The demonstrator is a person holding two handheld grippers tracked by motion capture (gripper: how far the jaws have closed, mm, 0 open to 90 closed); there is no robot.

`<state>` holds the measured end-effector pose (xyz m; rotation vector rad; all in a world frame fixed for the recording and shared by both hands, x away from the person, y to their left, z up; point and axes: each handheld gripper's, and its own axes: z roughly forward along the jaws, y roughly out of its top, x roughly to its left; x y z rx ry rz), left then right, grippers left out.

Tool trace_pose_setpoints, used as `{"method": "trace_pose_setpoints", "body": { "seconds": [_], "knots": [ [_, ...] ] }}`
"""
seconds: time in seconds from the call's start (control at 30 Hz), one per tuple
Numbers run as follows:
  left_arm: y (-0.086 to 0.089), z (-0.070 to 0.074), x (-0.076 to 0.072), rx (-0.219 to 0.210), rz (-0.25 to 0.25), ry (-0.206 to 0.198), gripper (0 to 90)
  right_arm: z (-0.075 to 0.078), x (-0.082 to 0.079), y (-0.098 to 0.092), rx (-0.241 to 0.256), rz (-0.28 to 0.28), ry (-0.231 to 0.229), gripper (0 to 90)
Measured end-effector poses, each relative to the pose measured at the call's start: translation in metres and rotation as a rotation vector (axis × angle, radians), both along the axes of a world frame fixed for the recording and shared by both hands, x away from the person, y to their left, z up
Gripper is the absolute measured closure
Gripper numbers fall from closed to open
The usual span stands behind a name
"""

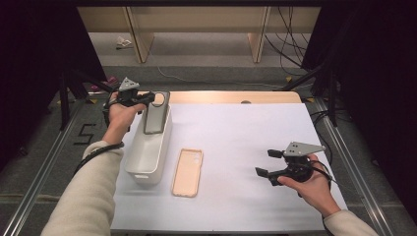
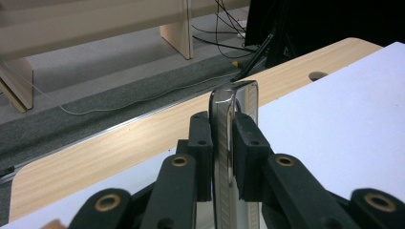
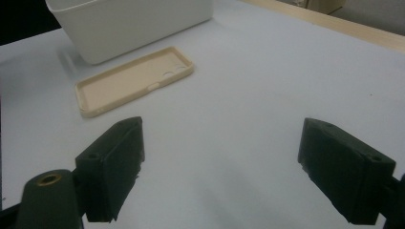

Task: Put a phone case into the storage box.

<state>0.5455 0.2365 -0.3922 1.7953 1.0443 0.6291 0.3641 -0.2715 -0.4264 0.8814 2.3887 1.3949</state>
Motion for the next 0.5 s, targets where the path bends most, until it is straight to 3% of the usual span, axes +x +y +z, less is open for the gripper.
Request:
{"method": "trace_pose_setpoints", "body": {
  "seconds": [0.5],
  "knots": [
    [0.0004, -0.0014, 0.0020, 0.027, 0.021, 0.026, 78.1, -0.0003, 0.0001, 0.0000, 0.000, 0.002, 0.001, 16.8]
  ]
}}
